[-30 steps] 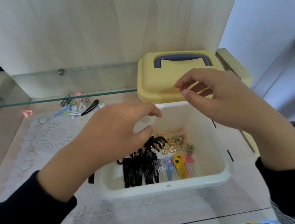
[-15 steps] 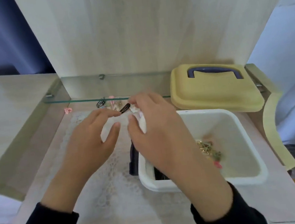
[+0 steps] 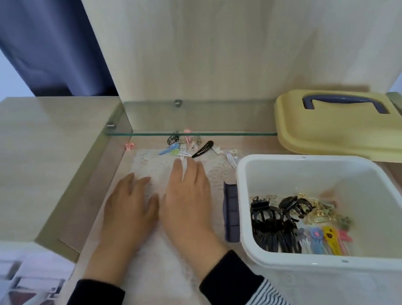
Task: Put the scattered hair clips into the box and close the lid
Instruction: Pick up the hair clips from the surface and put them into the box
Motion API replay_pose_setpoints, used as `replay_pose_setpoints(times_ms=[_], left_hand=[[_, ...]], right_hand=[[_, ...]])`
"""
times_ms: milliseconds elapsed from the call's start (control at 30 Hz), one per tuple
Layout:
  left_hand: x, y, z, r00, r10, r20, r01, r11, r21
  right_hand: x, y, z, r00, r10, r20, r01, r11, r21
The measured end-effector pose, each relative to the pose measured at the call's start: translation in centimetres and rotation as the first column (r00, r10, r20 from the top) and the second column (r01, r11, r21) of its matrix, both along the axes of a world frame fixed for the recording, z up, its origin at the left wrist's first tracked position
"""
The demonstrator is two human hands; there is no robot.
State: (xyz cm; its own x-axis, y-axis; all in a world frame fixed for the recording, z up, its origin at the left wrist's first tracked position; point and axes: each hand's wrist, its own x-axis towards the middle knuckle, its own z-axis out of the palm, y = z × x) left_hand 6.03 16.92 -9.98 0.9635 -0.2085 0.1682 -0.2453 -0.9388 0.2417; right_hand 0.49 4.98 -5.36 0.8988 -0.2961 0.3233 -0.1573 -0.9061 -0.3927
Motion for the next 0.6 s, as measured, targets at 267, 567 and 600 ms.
replay_pose_setpoints(times_ms=[267,567,600], left_hand=[[1.2,-2.9,1.5,1.000,0.025,-0.002,-0.025,0.996,-0.083],[4.6,-6.6,1.6,0.991,-0.078,0.106,0.094,0.984,-0.152],[4.7,-6.8,1.3,0.988,-0.095,0.121,0.113,0.981,-0.158]], right_hand=[[4.8,-2.0,-3.0,0.959,-0.284,-0.011,0.284,0.959,-0.005],[5.5,-2.8,-4.0,0.941,-0.334,-0.051,0.335,0.942,0.015],[5.5,-2.8,-4.0,0.941,-0.336,-0.029,0.336,0.942,-0.002]])
